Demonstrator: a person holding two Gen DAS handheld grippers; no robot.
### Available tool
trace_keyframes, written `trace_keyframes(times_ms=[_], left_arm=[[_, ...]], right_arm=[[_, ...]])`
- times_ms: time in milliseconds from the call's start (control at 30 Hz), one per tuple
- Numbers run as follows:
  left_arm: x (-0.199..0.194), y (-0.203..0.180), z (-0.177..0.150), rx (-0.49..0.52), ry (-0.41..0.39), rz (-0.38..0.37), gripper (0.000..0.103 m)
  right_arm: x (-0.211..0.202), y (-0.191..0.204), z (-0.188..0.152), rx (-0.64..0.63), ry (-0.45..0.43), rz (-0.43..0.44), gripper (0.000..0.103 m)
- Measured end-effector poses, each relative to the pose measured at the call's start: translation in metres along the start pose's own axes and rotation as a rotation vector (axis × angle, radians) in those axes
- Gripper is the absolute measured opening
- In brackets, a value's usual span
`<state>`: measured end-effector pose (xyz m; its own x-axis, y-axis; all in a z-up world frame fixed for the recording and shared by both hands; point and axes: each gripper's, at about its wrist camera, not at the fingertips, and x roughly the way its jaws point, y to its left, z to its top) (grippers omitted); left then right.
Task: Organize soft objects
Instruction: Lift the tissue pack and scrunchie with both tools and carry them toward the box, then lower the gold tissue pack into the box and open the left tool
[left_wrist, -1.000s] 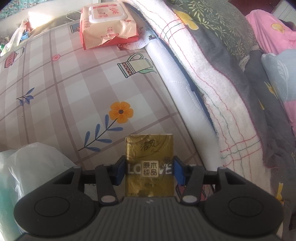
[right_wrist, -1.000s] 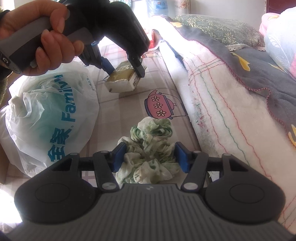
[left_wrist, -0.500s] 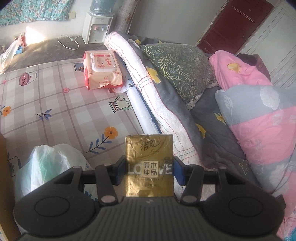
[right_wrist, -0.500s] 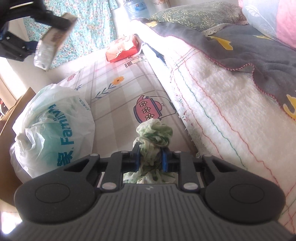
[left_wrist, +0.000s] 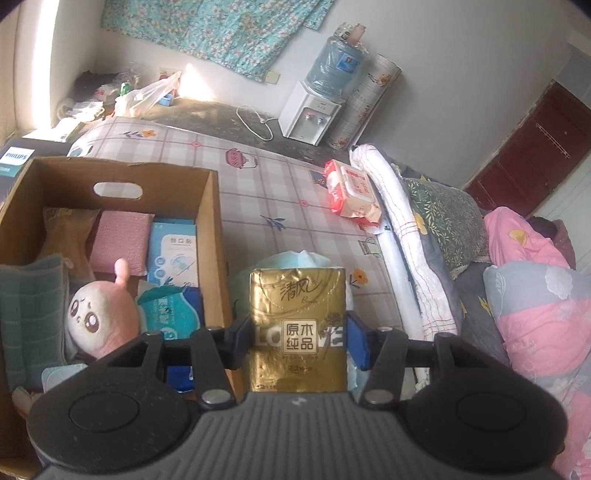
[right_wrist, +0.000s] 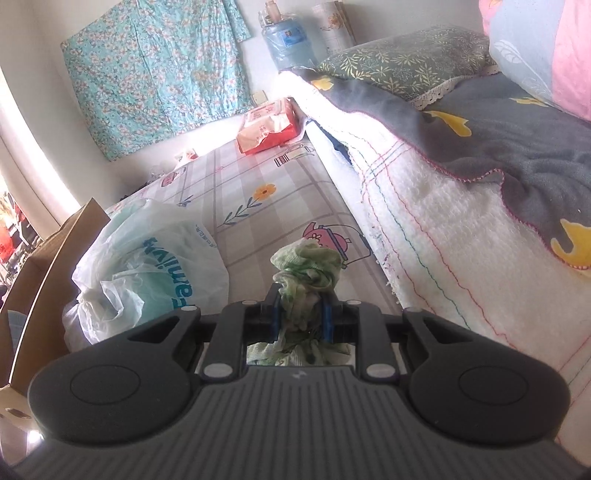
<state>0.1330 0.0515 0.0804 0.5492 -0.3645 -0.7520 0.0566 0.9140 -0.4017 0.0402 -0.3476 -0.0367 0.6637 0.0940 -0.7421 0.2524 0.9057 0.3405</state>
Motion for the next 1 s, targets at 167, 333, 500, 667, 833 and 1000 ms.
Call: trace_keyframes(times_ms=[167, 333, 500, 667, 833, 1000], left_arm=[[0.011, 0.065, -0.032, -0.098, 0.109, 0.055, 0.053], [0.034, 0.105, -0.058, -0.122, 0.240, 0.088, 0.053], [0.044, 0.122, -0.068, -0.108, 0.268, 0.090, 0.054], [0.050, 0.126, -0.069, -0.053, 0.281, 0.121, 0.054], [0.049, 0.128, -0.069, -0.030, 0.266, 0.131, 0.058], [0.040, 0.128, -0.069, -0.031, 0.233, 0.118, 0.058]], right_arm=[[-0.015, 0.029, 0.010, -0.032, -0.025, 0.043, 0.020], [-0.021, 0.076, 0.018, -0.081, -0.028, 0.124, 0.020], [-0.016, 0.120, 0.018, -0.124, -0.008, 0.188, 0.020], [-0.013, 0.156, 0.015, -0.172, 0.022, 0.239, 0.020], [-0.017, 0.185, 0.016, -0.227, 0.030, 0.282, 0.021], [-0.026, 0.212, 0.015, -0.274, 0.049, 0.363, 0.021]])
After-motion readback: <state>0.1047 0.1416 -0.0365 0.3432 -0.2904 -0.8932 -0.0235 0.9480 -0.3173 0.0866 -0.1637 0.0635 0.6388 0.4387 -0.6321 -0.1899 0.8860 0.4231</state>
